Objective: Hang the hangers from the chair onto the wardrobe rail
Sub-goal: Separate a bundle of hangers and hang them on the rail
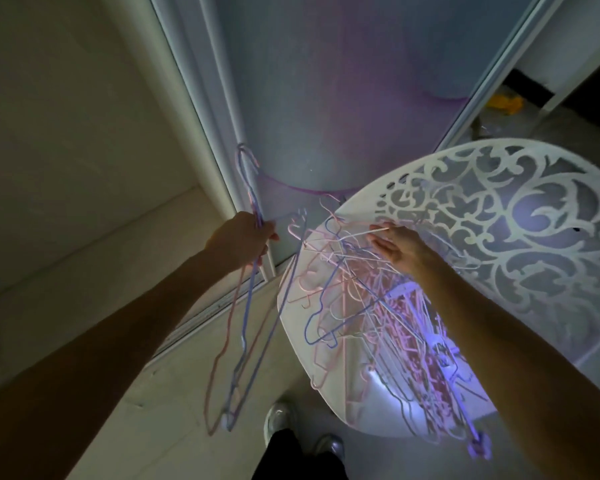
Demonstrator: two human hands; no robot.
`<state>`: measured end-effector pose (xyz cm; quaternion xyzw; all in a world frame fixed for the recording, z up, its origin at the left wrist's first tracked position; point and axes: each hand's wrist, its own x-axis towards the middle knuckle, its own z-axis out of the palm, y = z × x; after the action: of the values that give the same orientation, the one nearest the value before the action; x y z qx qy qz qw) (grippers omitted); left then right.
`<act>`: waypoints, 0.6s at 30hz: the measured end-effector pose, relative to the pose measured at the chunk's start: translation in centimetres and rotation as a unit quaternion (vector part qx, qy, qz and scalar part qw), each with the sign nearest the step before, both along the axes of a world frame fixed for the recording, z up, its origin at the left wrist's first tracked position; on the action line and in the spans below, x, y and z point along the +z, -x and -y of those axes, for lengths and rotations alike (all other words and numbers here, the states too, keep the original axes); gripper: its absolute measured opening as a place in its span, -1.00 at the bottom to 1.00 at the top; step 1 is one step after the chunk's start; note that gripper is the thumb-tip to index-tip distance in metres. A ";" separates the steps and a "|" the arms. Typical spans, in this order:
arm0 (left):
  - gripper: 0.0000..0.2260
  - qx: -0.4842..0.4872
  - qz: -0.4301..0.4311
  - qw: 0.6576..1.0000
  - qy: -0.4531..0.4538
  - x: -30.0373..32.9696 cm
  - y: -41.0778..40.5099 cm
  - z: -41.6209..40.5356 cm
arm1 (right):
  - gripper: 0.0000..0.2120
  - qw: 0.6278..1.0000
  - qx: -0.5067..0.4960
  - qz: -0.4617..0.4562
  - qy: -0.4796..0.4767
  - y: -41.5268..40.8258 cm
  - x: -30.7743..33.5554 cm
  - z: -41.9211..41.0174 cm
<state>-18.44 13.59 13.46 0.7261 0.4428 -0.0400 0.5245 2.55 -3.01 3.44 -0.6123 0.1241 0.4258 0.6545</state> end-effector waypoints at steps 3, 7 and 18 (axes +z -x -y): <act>-0.69 -0.033 -0.008 0.999 -0.006 2.5 0.4 0.9 | -0.82 0.999 0.003 -0.032 -0.028 -0.3 1.4 1.9; -0.73 -0.076 -0.018 0.997 0.017 5.4 0.6 1.8 | -0.71 0.996 0.000 -0.051 -0.078 -0.5 2.3 5.4; -0.71 -0.131 -0.006 0.991 -0.017 9.5 -0.3 4.3 | -0.75 0.998 -0.051 -0.018 -0.016 0.1 3.5 5.1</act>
<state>-18.10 9.34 22.99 0.7866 0.3474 -0.1055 0.4994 2.47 -8.08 6.90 -0.5870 0.1603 0.4049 0.6825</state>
